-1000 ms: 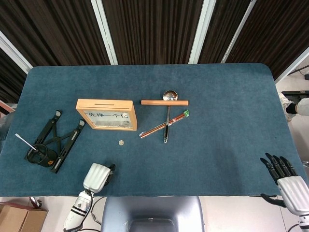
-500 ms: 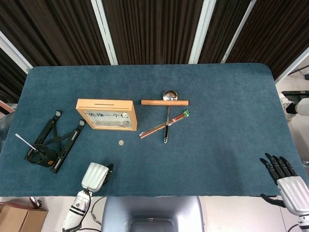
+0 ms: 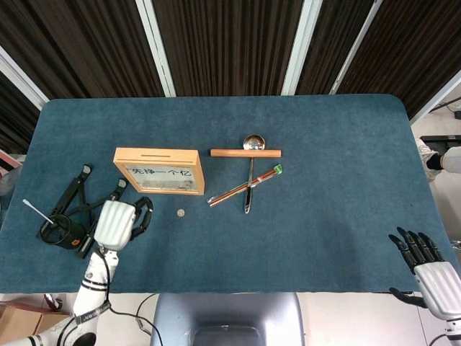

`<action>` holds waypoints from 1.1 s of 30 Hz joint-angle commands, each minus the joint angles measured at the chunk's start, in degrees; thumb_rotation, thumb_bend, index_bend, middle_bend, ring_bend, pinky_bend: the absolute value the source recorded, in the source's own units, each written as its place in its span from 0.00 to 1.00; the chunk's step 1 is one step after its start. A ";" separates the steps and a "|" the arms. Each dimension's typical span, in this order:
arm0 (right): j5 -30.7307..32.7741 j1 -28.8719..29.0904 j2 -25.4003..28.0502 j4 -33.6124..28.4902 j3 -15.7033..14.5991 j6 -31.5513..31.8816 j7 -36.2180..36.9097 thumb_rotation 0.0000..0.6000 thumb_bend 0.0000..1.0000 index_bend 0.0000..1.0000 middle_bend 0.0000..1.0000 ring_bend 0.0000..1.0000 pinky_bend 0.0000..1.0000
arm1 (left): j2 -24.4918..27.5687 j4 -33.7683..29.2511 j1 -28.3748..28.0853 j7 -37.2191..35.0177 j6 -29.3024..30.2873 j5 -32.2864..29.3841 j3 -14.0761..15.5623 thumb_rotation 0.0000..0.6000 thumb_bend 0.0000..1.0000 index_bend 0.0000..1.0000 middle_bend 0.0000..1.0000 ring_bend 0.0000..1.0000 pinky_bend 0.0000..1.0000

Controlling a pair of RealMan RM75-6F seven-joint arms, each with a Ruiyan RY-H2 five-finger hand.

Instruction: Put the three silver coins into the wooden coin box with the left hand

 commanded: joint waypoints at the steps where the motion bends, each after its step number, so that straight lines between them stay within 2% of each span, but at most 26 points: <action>1: 0.20 0.12 -0.07 -0.12 0.12 -0.25 -0.24 1.00 0.15 0.00 0.00 0.00 0.00 | 7.54 -8.51 -6.83 5.45 -6.09 -14.67 -12.43 1.00 0.54 0.61 1.00 1.00 1.00; 3: 0.38 0.31 -0.14 -0.26 0.19 -0.68 -0.51 1.00 0.15 0.00 0.00 0.00 0.00 | 7.64 -9.02 -9.78 8.53 -7.98 -21.17 -15.48 1.00 0.54 0.61 1.00 1.00 1.00; 5: 0.65 0.48 -0.16 -0.39 0.27 -1.10 -0.64 1.00 0.15 0.00 0.00 0.00 0.00 | 7.05 -8.25 -12.40 11.51 -8.75 -25.82 -17.02 1.00 0.54 0.60 1.00 1.00 1.00; 11: 1.25 0.79 0.23 -0.62 0.46 -1.67 0.03 1.00 0.15 0.00 0.00 0.00 0.00 | 2.43 -3.21 -19.47 17.07 -8.54 -34.32 -17.52 1.00 0.54 0.60 1.00 1.00 1.00; 20: 1.42 0.37 0.86 0.00 0.50 -0.68 2.15 1.00 0.15 0.00 0.00 0.00 0.00 | -1.48 3.81 -23.90 17.52 -7.95 -36.24 -14.32 1.00 0.54 0.60 1.00 1.00 1.00; 33: 1.37 0.16 0.90 0.15 0.51 -0.33 2.44 1.00 0.15 0.00 0.00 0.00 0.00 | -2.19 6.34 -25.26 16.16 -7.32 -36.85 -11.35 1.00 0.54 0.60 1.00 1.00 1.00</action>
